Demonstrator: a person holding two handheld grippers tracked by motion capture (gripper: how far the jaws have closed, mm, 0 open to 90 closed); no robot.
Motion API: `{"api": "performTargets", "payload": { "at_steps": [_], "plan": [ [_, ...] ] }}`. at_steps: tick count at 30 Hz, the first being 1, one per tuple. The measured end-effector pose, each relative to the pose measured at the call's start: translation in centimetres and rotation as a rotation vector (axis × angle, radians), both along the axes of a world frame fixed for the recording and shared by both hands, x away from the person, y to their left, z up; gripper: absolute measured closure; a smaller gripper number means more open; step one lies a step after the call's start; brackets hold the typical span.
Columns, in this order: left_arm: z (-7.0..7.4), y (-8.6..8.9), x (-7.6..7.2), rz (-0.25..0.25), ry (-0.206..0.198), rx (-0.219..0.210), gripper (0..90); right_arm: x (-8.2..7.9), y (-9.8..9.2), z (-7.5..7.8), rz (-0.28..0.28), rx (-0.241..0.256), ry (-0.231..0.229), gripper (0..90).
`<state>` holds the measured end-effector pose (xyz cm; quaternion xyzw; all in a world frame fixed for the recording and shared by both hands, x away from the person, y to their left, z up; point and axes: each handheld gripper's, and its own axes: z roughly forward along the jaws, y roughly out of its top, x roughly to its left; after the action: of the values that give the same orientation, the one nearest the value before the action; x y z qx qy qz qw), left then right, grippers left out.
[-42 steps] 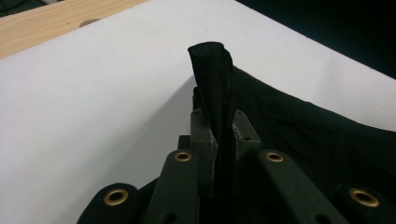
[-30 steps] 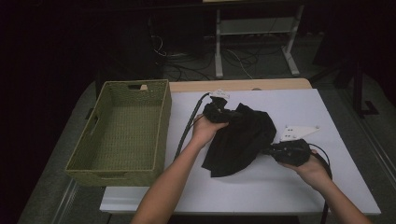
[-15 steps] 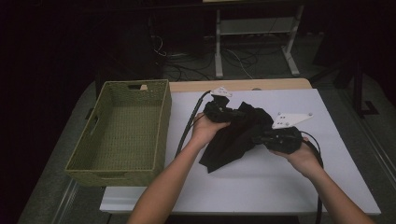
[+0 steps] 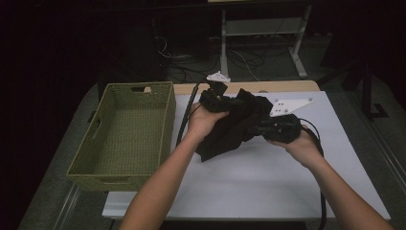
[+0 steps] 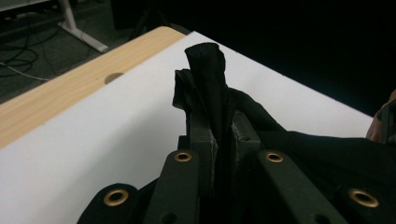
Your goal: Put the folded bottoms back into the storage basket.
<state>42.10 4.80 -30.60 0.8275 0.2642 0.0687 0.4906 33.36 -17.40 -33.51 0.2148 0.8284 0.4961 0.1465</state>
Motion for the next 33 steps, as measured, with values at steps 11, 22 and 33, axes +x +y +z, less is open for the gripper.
{"api": "performTargets", "payload": {
  "at_steps": [11, 22, 33],
  "plan": [
    [3.9, 2.5, -0.5, 0.062, -0.013, 0.002, 82.0, 1.1, 1.8, 3.4, 0.050, 0.025, -0.032, 84.2],
    [7.0, 5.2, -1.5, 0.113, -0.044, 0.016, 82.0, 1.7, 3.8, 5.8, 0.093, 0.041, -0.054, 84.3],
    [8.4, 9.2, -1.9, 0.158, -0.055, 0.017, 81.9, 2.6, 6.5, 7.7, 0.125, 0.037, -0.068, 84.3]
  ]
}}
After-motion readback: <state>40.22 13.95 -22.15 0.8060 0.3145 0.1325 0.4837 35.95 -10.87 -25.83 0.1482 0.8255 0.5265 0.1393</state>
